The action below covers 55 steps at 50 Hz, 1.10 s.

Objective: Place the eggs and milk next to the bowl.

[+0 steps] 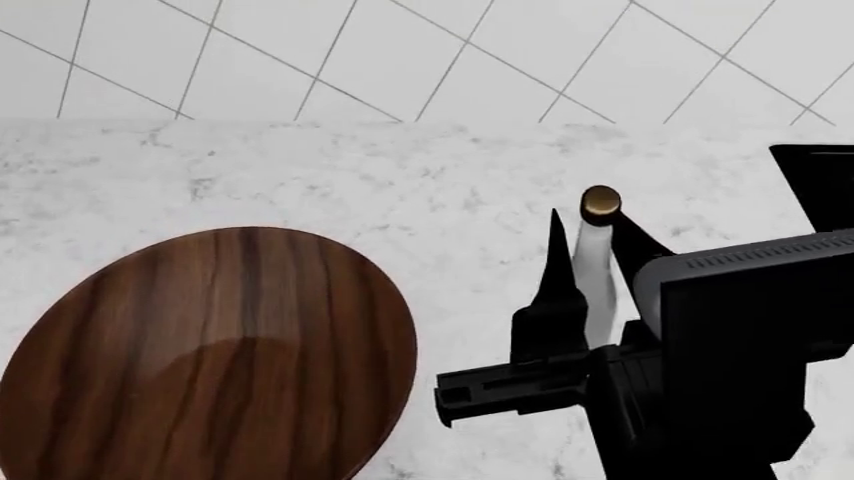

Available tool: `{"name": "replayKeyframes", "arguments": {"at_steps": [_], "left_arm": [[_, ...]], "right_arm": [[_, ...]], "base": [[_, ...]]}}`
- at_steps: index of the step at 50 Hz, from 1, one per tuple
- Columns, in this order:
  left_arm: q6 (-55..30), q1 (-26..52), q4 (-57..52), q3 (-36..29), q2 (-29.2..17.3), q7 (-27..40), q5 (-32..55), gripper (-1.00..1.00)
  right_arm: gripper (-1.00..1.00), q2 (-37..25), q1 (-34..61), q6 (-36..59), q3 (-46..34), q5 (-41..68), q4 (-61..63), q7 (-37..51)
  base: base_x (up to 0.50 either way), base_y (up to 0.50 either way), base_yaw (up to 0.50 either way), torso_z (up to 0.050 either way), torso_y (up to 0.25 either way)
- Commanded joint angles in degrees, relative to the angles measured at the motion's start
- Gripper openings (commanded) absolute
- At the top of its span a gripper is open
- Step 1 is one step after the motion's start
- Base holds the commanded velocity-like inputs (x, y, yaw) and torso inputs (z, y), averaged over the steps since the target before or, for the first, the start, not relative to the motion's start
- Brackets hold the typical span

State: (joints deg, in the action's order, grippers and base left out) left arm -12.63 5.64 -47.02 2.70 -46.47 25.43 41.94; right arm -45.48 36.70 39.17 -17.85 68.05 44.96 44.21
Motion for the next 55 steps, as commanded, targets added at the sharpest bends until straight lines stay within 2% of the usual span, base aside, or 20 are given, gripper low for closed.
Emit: {"name": "replayKeyframes", "arguments": {"at_steps": [1,13,29,55], "left_arm": [[1.7,-1.5,1.7,0.1,0.7,-0.6,-0.7,1.0],[2.0,-1.5,1.8,0.4,0.5,-0.8,-0.7,1.0],[2.1,-1.9,1.7,1.1,0.1,-0.6,-0.6,1.0],[2.7,-1.9,2.4,0.2,0.6,-1.1,-1.4,1.0]], "right_arm": [[-1.0,5.2,2.9,-0.4,-3.4,-3.5,-5.1,-1.9],[-1.0,9.8,4.6,-1.0,-7.2,-7.4,-10.5,-5.0],[-1.0,12.7,5.3,-2.1,-10.0,-10.6,-14.7,-7.9],[-1.0,13.0,0.6,-6.4,-12.2,-14.7,-17.7,-11.4]], "base": [[0.0,0.0,0.0,0.0,0.0],[0.0,0.0,0.0,0.0,0.0],[0.0,0.0,0.0,0.0,0.001],[0.0,0.0,0.0,0.0,0.0]]}}
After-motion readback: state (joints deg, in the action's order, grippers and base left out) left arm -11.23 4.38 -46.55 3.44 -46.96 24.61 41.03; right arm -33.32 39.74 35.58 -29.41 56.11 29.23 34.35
